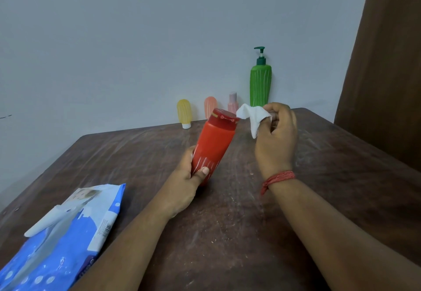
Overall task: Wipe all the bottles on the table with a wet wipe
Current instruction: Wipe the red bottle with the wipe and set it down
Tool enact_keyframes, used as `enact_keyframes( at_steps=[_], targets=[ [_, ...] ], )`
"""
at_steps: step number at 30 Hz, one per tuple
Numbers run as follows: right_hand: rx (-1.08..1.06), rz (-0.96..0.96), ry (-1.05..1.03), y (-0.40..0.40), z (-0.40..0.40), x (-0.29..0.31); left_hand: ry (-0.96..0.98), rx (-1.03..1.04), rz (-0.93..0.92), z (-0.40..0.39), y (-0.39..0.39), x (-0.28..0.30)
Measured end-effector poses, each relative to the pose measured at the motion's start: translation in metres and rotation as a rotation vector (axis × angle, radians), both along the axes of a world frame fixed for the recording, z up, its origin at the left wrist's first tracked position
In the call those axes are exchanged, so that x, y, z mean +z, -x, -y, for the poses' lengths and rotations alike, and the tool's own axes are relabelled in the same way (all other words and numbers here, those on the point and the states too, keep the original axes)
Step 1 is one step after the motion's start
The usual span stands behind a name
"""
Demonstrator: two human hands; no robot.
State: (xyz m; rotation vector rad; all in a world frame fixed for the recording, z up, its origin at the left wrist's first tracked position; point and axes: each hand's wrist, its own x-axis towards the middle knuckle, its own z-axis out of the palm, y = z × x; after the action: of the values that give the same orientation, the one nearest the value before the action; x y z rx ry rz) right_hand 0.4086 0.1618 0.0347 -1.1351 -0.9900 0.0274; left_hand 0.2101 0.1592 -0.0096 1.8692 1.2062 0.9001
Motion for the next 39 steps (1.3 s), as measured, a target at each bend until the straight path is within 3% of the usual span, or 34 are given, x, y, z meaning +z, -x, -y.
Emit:
enact_keyframes(
  at_steps=[2,8,13,21,26,28,33,39],
  targets=[
    [0.048,0.074,-0.013,0.0,0.002,0.003,-0.004,-0.003,-0.006,0.0,0.0,0.0],
    [0.339,0.531,-0.109,0.007,0.014,0.008,-0.019,-0.003,0.024,0.0,0.0,-0.002],
    [0.428,0.72,-0.02,0.002,0.013,0.007,-0.029,-0.018,-0.011,0.001,-0.001,0.0],
    [0.167,0.587,-0.097,0.002,0.01,0.007,-0.036,-0.01,-0.058,0.002,-0.004,0.003],
    [0.306,0.695,0.07,0.005,0.007,0.004,-0.036,-0.003,-0.044,0.002,-0.003,0.002],
    [0.338,0.666,0.079,0.005,0.008,0.004,-0.043,-0.003,-0.055,0.002,-0.003,0.003],
    [0.164,0.584,-0.024,0.001,0.009,0.006,-0.043,-0.002,-0.085,0.001,-0.004,0.003],
    [0.267,0.518,0.123,0.009,0.003,-0.007,-0.025,-0.001,-0.064,0.001,-0.004,0.003]
  ],
)
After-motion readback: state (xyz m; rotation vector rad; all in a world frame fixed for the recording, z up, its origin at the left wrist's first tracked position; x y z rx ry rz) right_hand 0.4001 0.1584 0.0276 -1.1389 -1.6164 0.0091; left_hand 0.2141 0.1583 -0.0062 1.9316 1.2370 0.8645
